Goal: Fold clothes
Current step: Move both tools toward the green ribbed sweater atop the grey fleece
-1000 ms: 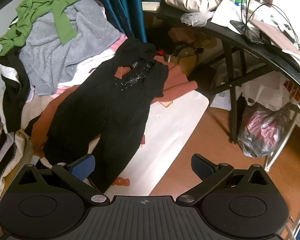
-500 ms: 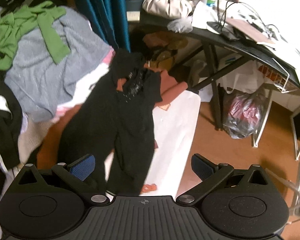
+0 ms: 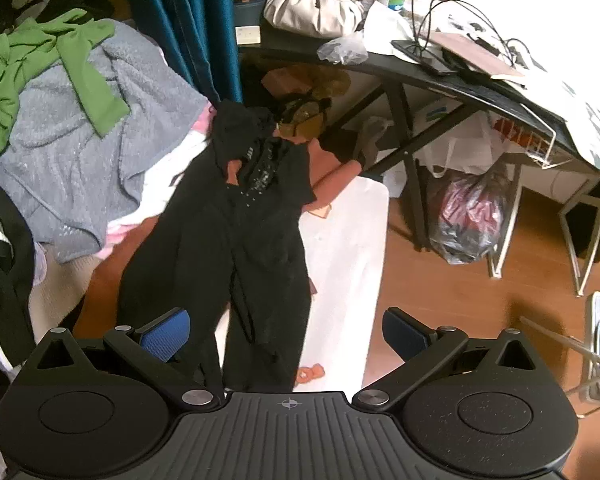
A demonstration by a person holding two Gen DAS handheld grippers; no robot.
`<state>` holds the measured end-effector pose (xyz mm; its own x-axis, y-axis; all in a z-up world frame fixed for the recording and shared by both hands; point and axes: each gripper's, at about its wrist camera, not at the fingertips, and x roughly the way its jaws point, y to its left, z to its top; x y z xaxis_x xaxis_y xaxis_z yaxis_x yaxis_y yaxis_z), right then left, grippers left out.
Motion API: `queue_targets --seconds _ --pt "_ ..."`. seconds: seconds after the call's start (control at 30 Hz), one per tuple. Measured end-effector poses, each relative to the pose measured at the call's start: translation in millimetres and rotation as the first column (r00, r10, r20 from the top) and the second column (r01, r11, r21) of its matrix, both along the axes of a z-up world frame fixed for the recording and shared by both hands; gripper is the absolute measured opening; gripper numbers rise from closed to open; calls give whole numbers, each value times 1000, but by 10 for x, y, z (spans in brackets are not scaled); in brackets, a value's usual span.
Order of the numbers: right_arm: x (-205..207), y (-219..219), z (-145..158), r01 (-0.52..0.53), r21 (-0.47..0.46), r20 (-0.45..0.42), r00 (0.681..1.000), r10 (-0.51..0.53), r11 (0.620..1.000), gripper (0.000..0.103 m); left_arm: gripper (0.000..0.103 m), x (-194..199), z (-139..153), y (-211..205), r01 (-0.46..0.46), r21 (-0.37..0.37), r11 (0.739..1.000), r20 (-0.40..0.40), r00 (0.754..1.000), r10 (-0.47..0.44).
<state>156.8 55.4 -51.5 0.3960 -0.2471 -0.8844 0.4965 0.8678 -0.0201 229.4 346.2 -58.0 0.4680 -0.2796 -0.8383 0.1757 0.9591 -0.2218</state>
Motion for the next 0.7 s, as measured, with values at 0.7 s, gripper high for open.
queue_targets --seconds 0.7 --pt "1079 -901 -223 -106 73 49 994 103 992 102 102 621 21 -863 -47 35 998 -11 999 47"
